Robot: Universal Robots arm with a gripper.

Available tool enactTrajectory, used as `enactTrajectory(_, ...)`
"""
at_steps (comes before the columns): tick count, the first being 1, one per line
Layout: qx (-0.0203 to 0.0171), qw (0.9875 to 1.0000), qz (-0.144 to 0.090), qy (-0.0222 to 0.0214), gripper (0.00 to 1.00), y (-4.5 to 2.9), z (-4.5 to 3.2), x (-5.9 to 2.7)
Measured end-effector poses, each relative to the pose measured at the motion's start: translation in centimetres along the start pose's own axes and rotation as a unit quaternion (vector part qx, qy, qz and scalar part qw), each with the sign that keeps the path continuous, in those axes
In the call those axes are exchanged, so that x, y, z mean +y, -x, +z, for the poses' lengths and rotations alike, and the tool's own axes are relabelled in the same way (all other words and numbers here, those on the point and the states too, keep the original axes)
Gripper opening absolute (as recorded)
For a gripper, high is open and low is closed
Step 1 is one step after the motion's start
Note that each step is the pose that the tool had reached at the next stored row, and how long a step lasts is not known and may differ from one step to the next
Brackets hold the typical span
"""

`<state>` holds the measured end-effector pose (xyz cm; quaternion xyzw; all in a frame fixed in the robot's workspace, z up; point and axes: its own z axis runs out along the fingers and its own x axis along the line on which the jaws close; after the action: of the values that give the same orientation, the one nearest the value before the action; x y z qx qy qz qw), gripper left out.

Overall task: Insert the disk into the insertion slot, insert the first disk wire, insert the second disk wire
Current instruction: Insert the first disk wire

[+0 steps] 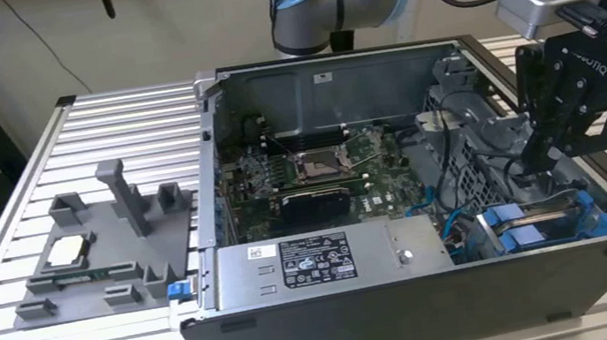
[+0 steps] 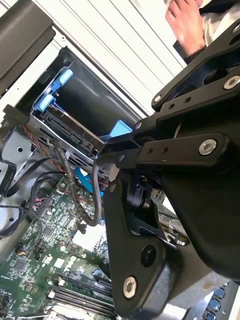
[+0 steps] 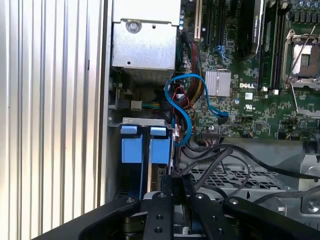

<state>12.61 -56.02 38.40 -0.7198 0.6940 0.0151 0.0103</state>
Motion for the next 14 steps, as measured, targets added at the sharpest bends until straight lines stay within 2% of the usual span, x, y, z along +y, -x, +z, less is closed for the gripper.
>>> enactTrajectory(2, 0.0001, 1.0000, 0.000, 0.0006, 0.19, 0.00, 0.00, 0.00)
enactTrajectory(4, 0.0004, 1.0000, 0.000, 0.0033, 0.19, 0.00, 0.02, -0.01)
enactTrajectory(8, 0.0003, 0.9999, 0.001, 0.0165, 0.19, -0.13, 0.07, -0.12)
enactTrajectory(14, -0.0005, 0.9992, 0.001, 0.0392, 0.19, -1.22, 0.18, -0.57)
